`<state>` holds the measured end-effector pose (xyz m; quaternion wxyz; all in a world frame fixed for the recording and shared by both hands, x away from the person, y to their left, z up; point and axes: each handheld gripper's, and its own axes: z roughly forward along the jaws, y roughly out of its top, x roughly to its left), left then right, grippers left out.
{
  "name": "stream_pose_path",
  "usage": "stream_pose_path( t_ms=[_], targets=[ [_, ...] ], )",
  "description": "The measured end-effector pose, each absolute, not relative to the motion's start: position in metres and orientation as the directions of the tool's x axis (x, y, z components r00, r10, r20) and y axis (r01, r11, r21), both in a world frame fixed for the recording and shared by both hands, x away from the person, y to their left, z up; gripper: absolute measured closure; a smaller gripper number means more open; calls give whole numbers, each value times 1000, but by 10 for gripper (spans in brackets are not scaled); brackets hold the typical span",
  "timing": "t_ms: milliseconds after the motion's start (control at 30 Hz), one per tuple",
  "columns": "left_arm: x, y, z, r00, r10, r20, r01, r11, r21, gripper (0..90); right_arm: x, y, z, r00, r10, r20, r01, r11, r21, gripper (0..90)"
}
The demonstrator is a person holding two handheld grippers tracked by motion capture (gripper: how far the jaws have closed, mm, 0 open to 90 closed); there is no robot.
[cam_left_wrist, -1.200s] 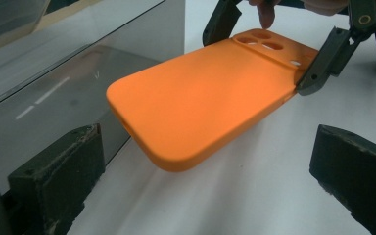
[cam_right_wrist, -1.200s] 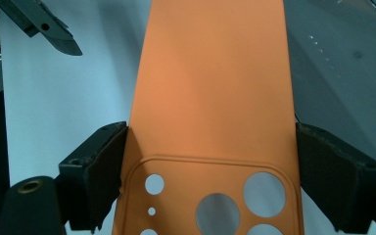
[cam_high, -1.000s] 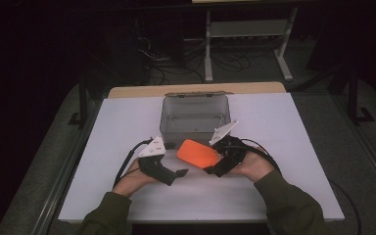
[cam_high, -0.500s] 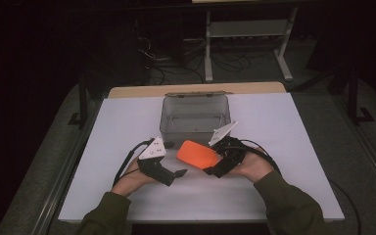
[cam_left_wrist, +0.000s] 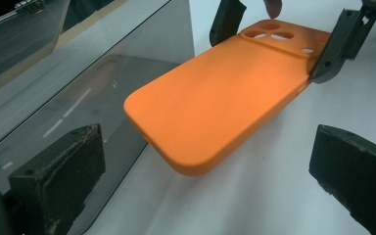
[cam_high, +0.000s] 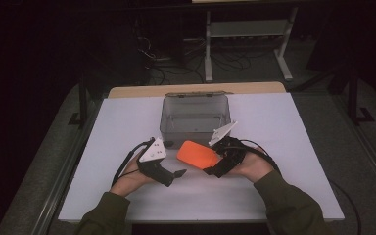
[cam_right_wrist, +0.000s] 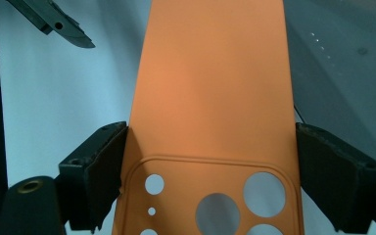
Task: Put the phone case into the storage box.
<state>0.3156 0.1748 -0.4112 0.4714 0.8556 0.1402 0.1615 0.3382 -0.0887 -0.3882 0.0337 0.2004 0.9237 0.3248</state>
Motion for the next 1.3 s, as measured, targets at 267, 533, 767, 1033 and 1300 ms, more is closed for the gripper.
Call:
stream_pose_path(
  t_ms=[267, 533, 767, 1033, 1300],
  targets=[
    [314, 173, -412, 905, 384, 182, 62, -543, 838, 0, 338, -88, -388, -917, 392, 68, 349, 709, 613, 148],
    [312, 171, -411, 900, 368, 232, 23, -574, 818, 0, 338, -88, -389, -919, 388, 63, 343, 714, 611, 147],
    [310, 168, -413, 894, 349, 281, -11, -610, 792, 0, 338, -88, -389, -919, 389, 65, 344, 712, 612, 147],
    [309, 167, -414, 895, 338, 292, -22, -619, 785, 0, 338, -88, -389, -919, 389, 65, 345, 714, 609, 147],
    [308, 165, -416, 887, 323, 331, -48, -648, 760, 0, 338, -87, -389, -919, 390, 62, 345, 715, 608, 148]
  ],
)
